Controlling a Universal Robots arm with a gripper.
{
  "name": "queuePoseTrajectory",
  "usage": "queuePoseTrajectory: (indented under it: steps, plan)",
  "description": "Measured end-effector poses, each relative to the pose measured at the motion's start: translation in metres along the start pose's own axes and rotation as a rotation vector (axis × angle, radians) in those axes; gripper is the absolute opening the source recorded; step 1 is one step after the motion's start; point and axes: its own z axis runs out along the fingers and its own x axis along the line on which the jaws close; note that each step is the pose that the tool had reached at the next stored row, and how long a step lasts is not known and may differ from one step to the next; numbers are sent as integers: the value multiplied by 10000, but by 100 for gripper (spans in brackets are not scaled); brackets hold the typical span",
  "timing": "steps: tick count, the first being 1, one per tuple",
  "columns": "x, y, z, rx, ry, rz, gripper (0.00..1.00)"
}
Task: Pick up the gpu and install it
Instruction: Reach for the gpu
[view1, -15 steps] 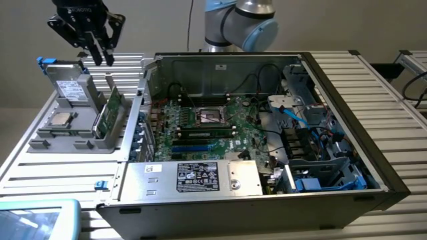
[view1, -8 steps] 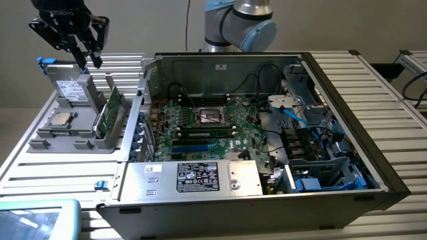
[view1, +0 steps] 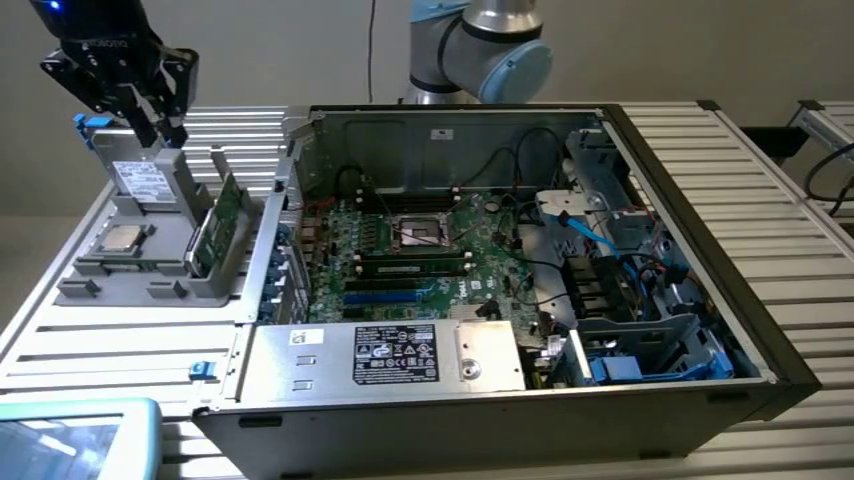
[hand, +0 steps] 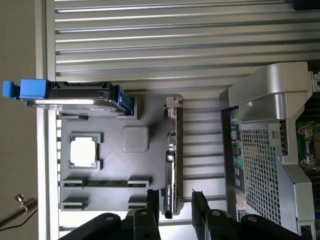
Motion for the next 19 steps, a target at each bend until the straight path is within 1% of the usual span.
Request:
queuePoseTrajectory:
  steps: [5,9,14,16,19]
  plan:
    - [-14,-14,90,-2,-1,2,40]
    - [-26,-101,159,-8,0,2,40]
    - [-39,-188,245,-11,0,2,40]
    - [-67,-214,280,-10,1,2,40]
    - [-132,-230,337,-12,-1,2,40]
